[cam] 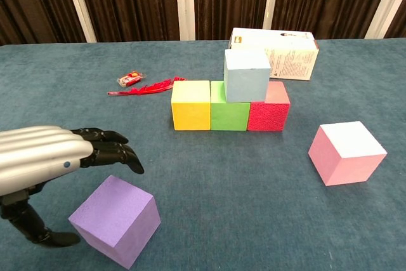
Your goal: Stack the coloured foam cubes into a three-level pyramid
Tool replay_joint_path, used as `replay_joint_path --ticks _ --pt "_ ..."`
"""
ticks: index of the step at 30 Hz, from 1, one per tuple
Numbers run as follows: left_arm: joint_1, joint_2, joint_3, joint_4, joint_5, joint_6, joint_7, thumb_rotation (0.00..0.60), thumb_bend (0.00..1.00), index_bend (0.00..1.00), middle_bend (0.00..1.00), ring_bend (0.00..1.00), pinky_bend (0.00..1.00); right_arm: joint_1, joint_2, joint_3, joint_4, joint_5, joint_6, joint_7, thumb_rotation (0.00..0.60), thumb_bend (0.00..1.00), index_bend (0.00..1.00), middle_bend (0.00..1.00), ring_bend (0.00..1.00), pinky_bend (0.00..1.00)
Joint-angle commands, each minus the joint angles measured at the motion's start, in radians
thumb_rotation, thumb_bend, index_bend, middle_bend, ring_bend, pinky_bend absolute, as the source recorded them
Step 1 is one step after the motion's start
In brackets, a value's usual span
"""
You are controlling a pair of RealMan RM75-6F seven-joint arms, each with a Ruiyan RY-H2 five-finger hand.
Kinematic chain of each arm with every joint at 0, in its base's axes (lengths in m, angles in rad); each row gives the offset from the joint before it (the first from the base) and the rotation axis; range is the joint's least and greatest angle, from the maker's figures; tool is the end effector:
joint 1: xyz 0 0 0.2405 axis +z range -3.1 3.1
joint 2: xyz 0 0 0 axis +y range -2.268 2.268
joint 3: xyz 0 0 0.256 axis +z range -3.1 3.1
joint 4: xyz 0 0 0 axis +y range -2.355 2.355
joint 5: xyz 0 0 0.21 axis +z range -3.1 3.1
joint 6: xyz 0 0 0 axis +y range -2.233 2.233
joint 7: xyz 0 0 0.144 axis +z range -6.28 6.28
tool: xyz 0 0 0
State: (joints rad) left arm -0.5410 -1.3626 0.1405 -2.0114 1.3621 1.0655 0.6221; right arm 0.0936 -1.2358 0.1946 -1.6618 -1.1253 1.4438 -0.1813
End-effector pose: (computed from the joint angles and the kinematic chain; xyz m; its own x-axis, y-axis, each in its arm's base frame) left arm -0.1400 0.1834 0.0009 0.5724 0.3792 0.7270 0.7536 -0.5929 -0.2840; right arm -0.3294 -0.2032 0.1457 0.3457 0.0357 0.9377 -0.8889 0.3327 0.3150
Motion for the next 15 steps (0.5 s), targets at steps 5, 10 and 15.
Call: replay_joint_path --ticks 5,10,15 --pt "-0.002 -0.022 -0.012 0.005 -0.028 -0.013 0.02 0.6 0.29 0.22 0.17 0.0 0.0 -0.001 -0.005 0.005 0.001 0.005 0.002 0.0 0.6 0.17 0.0 0.0 0.0 0.0" --pt "-0.001 -0.03 -0.017 0.008 -0.03 -0.015 0.024 0.6 0.3 0.24 0.19 0.0 0.0 -0.001 -0.004 0.008 -0.001 0.009 0.0 0.0 0.6 0.17 0.0 0.0 0.0 0.0" --pt "-0.006 -0.034 -0.022 0.007 -0.04 -0.025 0.029 0.6 0.31 0.25 0.21 0.0 0.0 0.001 -0.01 0.007 0.001 0.02 -0.004 -0.016 0.6 0.17 0.0 0.0 0.0 0.0"
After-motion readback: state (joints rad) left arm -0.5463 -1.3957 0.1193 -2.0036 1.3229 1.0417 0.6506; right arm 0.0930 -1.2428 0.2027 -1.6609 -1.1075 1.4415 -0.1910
